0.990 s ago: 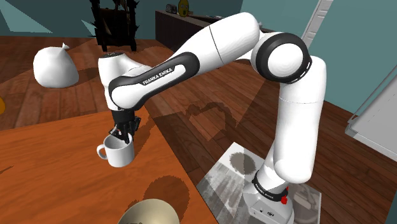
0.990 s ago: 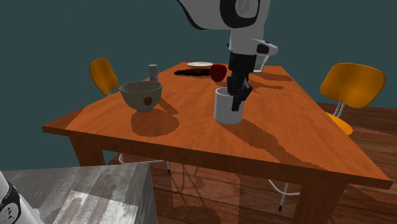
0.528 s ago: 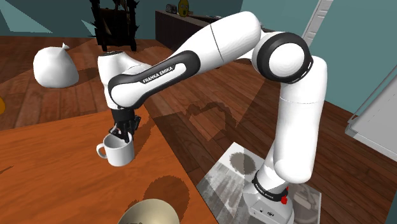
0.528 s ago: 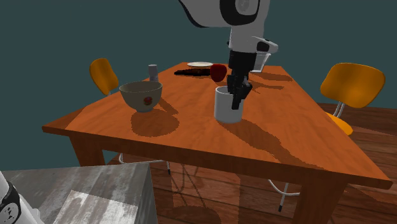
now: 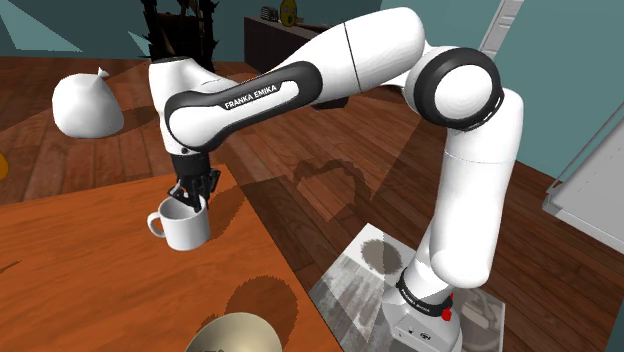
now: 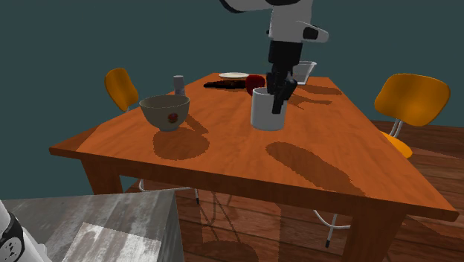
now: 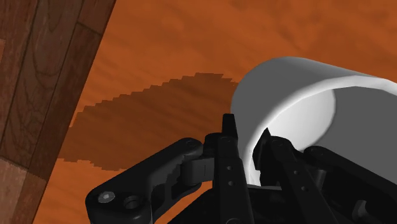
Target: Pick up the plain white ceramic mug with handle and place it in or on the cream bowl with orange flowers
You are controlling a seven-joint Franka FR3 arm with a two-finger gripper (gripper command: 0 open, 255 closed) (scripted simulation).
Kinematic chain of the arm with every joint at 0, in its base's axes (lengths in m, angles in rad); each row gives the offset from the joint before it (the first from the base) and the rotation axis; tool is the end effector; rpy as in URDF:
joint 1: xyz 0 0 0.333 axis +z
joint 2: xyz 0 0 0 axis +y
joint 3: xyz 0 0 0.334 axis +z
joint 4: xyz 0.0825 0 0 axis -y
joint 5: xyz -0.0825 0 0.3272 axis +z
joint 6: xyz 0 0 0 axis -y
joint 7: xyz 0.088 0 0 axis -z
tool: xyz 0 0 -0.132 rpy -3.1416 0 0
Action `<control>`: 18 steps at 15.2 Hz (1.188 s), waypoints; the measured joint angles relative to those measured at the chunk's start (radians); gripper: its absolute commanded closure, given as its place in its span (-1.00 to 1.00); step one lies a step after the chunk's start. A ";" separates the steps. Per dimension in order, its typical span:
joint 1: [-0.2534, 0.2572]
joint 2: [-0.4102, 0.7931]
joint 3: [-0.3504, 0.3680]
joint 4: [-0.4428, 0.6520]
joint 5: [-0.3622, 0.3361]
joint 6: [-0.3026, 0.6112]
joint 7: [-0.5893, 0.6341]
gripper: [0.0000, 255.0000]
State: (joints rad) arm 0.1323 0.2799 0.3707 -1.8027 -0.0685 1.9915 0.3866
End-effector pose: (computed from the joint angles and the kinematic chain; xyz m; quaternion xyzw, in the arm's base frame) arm 0.5109 0.2567 0.4130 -0.9968 -0.0684 0.0405 0.0024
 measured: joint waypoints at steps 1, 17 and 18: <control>0.000 -0.006 0.001 0.006 0.002 -0.011 -0.001 1.00; -0.003 -0.055 0.007 0.158 0.023 -0.209 -0.011 1.00; -0.002 -0.053 0.008 0.173 0.023 -0.222 -0.010 1.00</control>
State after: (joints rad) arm 0.1299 0.2273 0.3785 -1.6296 -0.0458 1.7693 0.3761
